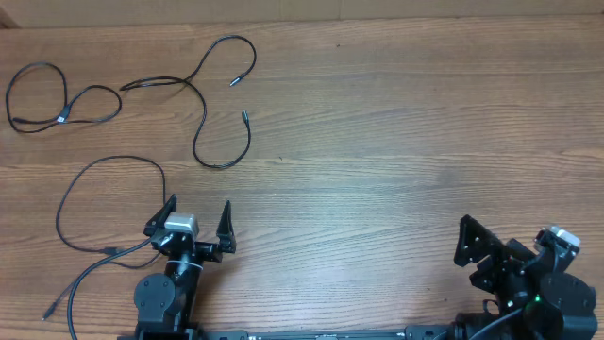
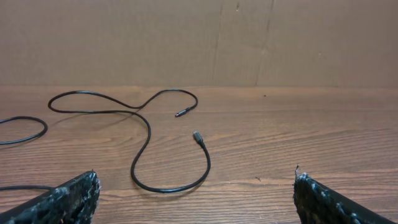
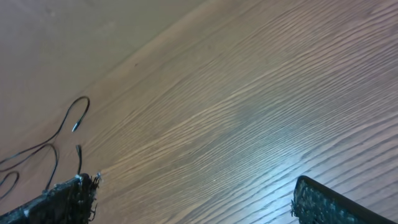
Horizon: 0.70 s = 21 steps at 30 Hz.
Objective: Untangle cables
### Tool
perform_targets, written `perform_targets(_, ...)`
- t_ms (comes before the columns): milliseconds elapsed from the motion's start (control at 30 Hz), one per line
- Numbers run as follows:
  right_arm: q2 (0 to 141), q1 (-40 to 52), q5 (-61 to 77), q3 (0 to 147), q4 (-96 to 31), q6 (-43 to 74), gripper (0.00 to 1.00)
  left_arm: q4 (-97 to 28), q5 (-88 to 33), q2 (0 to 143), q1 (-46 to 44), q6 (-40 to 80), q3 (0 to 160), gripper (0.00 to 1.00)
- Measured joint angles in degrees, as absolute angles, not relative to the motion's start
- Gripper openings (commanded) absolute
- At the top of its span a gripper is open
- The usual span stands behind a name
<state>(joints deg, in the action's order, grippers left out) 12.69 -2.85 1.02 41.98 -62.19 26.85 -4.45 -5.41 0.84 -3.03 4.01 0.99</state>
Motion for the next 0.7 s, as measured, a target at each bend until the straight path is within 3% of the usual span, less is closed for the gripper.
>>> perform_targets(333, 10.4, -3.4, 0.4, 41.8, -60.7, 23.0, 1.00, -4.4, -5.4, 0.8, -3.0, 4.0, 1.0, 1.00)
perform_targets(700, 0.7, -4.1, 0.4, 31.0, -39.0, 20.3, 1.00, -4.4, -5.4, 0.8, -3.0, 4.0, 1.0, 1.00)
